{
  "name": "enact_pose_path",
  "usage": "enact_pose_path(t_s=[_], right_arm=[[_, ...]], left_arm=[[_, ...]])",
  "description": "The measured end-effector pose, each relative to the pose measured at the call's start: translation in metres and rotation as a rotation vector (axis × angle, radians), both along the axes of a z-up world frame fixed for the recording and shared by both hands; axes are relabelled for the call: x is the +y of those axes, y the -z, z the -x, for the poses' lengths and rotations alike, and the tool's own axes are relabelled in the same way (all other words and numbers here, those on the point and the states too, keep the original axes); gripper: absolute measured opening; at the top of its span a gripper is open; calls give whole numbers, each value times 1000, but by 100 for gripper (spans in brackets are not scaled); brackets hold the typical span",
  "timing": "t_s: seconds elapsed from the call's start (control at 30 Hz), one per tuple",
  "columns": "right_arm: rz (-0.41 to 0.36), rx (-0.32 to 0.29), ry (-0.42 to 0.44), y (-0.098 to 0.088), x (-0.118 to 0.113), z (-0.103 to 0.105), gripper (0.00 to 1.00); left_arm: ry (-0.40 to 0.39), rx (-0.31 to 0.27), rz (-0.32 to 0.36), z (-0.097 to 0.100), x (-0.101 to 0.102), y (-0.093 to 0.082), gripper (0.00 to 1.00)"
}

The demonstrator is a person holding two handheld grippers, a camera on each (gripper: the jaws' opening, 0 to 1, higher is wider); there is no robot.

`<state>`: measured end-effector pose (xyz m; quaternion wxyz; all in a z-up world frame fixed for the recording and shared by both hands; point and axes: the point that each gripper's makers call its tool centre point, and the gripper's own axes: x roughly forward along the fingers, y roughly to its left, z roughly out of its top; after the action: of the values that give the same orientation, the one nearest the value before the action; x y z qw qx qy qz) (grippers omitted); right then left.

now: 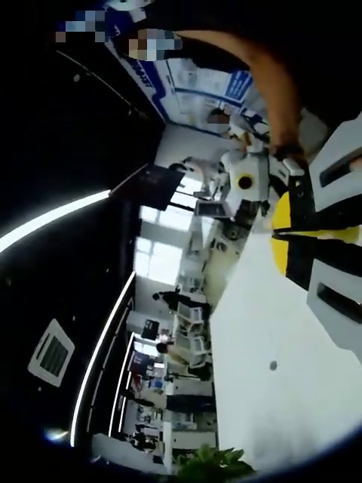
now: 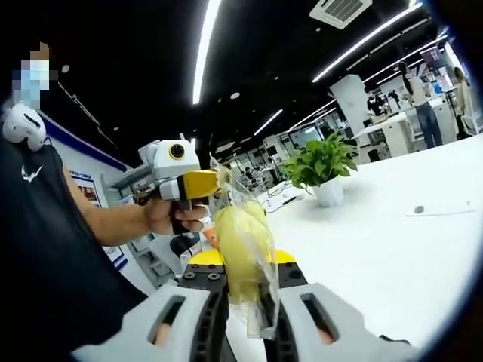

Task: Compare the silicone blocks by pressing each to a similar depth, holding the contact briefly, and releasing to observe deformation and rebound differences across the visible hardness samples.

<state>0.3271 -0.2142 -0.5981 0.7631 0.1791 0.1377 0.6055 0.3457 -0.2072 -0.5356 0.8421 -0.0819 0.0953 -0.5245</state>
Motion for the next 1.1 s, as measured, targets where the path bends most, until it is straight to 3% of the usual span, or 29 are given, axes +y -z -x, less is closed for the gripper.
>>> enact_pose_path(t_s=[0.27,0.37,0.43,0.53,0.67,0.87,1.1], right_arm=[[29,-5,-58,-4,9,10,6],[11,6,-57,-7,8,8,5],[9,5,-63,-10,9,9,5],[24,18,-76,-10,11,11,5],[33,31,-95,-9,12,13,4],[29,45,-117,-10,15,15,4],[-19,64,-121,-19,17,16,4]], left_arm=[[41,47,15,2,0,4,3],[43,30,53,2,0,-1,3],[51,49,79,1,1,-4,3],[51,49,65,1,1,-2,3],[63,110,91,3,3,-1,1],[84,90,99,8,6,-2,2],[99,91,201,10,4,-17,11]])
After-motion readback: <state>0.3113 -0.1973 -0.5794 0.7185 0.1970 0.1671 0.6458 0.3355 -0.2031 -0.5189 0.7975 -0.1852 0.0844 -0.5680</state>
